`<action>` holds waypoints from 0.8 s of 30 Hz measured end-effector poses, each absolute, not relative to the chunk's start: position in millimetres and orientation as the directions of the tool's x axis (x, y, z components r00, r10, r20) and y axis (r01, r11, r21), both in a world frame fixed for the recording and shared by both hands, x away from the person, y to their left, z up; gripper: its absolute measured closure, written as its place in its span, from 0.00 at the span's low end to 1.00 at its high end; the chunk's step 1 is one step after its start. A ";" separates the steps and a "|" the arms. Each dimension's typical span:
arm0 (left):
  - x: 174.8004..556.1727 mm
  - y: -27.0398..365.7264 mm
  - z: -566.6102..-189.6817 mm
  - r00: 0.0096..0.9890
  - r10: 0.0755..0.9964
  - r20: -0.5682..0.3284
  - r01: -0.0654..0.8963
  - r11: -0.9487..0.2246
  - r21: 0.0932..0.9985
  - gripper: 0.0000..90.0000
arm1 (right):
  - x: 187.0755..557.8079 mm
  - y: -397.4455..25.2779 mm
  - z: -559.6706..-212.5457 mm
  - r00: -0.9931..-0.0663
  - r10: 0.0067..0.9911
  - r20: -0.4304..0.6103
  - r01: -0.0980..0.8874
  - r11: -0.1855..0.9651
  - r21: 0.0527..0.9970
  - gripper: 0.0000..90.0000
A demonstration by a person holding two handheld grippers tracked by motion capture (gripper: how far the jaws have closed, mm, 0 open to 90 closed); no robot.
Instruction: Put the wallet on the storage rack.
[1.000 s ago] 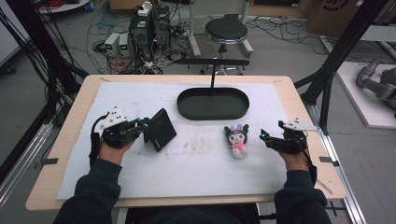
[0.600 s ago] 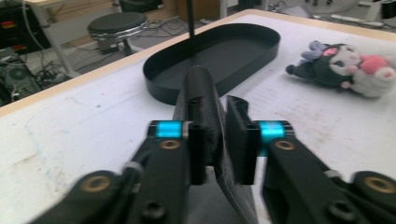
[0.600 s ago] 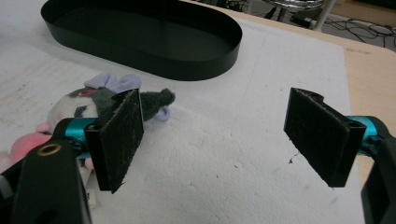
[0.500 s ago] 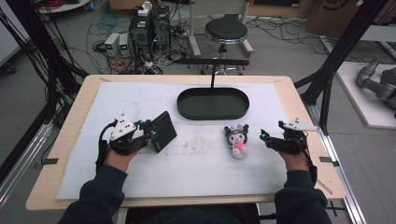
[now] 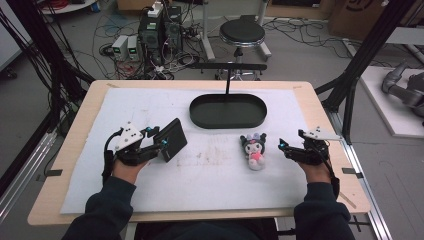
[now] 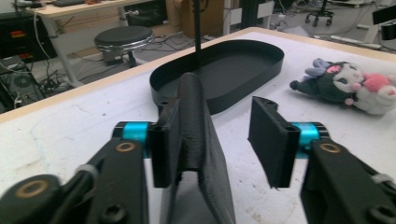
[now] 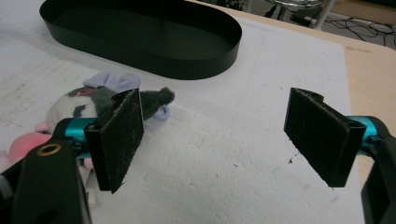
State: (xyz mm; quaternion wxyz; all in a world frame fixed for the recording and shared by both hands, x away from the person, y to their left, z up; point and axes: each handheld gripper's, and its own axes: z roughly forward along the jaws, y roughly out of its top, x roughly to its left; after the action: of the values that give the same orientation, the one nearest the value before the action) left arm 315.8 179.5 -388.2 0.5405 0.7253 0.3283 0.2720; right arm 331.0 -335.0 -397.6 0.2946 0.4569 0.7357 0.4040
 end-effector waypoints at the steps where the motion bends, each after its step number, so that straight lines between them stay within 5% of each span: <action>1: 316.0 180.3 -388.1 0.634 0.772 0.042 0.180 -0.200 0.963 0.52 | 331.1 -335.1 -397.6 -0.409 0.910 -0.065 0.435 0.257 0.863 0.23; 3: 316.1 181.7 -387.6 0.619 0.784 0.047 0.166 -0.189 0.968 0.49 | 331.1 -335.1 -397.6 -0.409 0.910 -0.064 0.434 0.257 0.863 0.23; 8: 319.4 186.6 -388.5 0.573 0.819 0.033 0.178 -0.164 0.970 0.26 | 331.1 -335.6 -397.7 -0.409 0.910 -0.065 0.436 0.258 0.862 0.23; 17: 332.0 199.3 -404.4 0.544 0.833 -0.097 0.278 -0.070 0.958 0.20 | 331.4 -334.8 -398.4 -0.411 0.910 -0.059 0.441 0.255 0.861 0.23; 24: 337.4 177.5 -418.6 0.571 0.818 -0.069 0.319 -0.144 0.937 0.20 | 331.9 -334.3 -398.8 -0.414 0.908 -0.060 0.441 0.258 0.859 0.23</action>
State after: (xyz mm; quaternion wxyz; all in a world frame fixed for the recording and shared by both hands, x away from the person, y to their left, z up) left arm 337.4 177.5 -418.6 0.5206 0.7174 0.3962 0.2396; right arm 331.9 -334.3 -398.8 0.2899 0.4570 0.7382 0.4026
